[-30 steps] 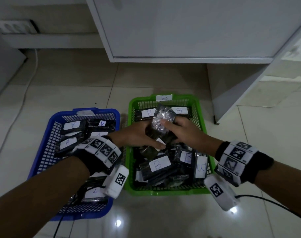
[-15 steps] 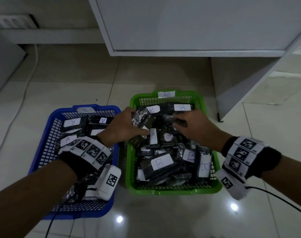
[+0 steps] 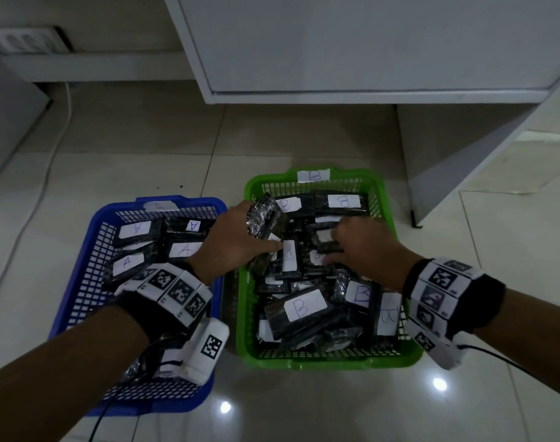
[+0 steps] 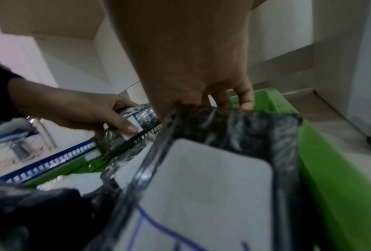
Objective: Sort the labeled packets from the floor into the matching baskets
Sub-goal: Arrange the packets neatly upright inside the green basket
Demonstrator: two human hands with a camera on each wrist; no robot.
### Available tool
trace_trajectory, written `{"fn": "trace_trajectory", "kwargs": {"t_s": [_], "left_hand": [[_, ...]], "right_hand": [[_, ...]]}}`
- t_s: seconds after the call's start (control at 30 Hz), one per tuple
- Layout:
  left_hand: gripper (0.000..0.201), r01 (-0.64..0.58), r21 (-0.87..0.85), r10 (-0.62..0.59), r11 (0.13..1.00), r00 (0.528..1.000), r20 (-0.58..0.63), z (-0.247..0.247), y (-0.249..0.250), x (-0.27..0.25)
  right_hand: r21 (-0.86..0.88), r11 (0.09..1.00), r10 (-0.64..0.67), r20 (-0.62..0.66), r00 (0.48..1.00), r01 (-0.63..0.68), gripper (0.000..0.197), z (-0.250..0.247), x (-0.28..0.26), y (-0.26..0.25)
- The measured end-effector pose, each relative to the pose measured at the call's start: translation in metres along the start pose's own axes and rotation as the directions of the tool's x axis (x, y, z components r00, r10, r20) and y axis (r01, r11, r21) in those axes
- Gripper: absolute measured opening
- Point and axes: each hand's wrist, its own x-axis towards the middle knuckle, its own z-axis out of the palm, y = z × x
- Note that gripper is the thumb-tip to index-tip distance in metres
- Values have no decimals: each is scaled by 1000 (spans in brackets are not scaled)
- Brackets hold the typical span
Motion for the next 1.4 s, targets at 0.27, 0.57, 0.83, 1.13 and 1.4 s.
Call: {"fn": "trace_trajectory", "kwargs": {"t_s": [0.27,0.57,0.83,1.13,1.4], "left_hand": [[71,-24,-7,24,1000,999,23,1,3,1],[63,-31,-82,34,996,999,39,-1,4,-2],[66,-22,-78,26,997,999,41,-1,3,0],[72,-216,267,17,939,806,592,-11,17,9],[70,-359,541,91,761,884,459,34,37,30]], "right_hand": [[398,914,-142,116,983,86,37,-8,24,29],[452,878,-205,51,977,161,44,14,30,43],[234,954,-189,-16,982,188,42,8,32,39],[227,955,-205,44,978,191,50,11,31,50],[153,975,-155,-44,987,160,26,14,29,44]]}}
